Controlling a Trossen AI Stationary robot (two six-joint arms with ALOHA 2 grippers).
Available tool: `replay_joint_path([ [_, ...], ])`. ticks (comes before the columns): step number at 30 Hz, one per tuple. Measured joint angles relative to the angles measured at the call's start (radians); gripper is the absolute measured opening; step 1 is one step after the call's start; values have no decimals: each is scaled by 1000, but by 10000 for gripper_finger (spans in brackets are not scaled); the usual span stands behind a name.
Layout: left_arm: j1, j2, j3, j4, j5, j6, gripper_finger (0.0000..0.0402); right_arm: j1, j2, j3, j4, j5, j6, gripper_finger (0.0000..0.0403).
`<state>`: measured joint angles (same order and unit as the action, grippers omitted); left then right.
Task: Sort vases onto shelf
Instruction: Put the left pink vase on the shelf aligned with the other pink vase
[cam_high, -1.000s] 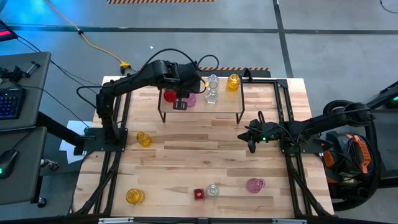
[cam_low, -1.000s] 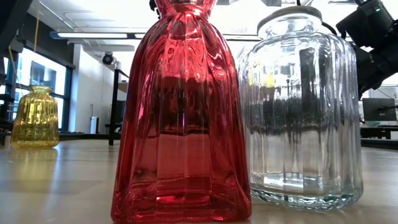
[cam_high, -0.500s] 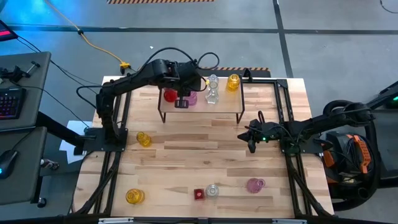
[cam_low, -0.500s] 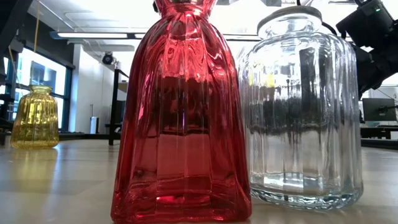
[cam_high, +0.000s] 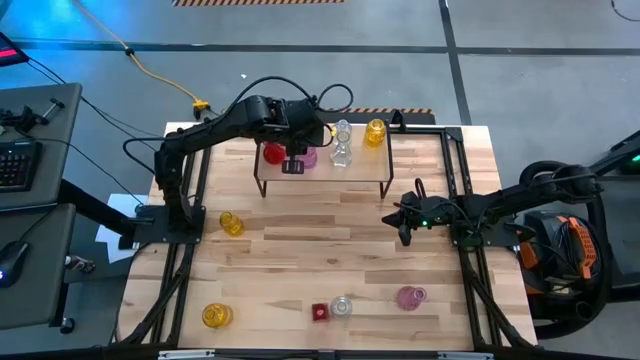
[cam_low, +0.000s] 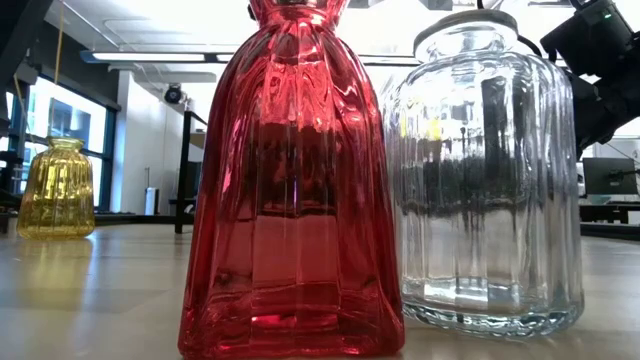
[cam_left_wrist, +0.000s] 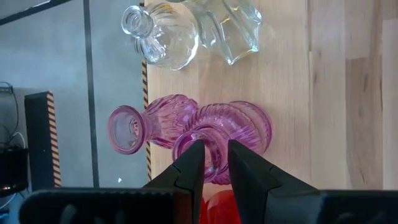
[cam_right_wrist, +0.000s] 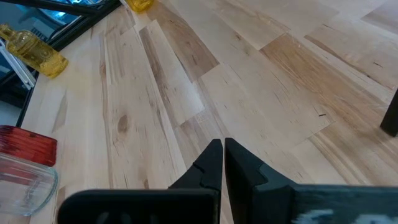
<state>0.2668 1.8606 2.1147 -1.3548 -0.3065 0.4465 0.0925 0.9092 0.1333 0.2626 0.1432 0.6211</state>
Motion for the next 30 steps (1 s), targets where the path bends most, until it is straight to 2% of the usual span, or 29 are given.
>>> replay_joint_path([
  [20,2,0,0,25,-20,-17,63,0,0,0,0,0,0,0],
  [30,-3,0,0,17,-31,-8,108,0,0,0,0,0,0,0],
])
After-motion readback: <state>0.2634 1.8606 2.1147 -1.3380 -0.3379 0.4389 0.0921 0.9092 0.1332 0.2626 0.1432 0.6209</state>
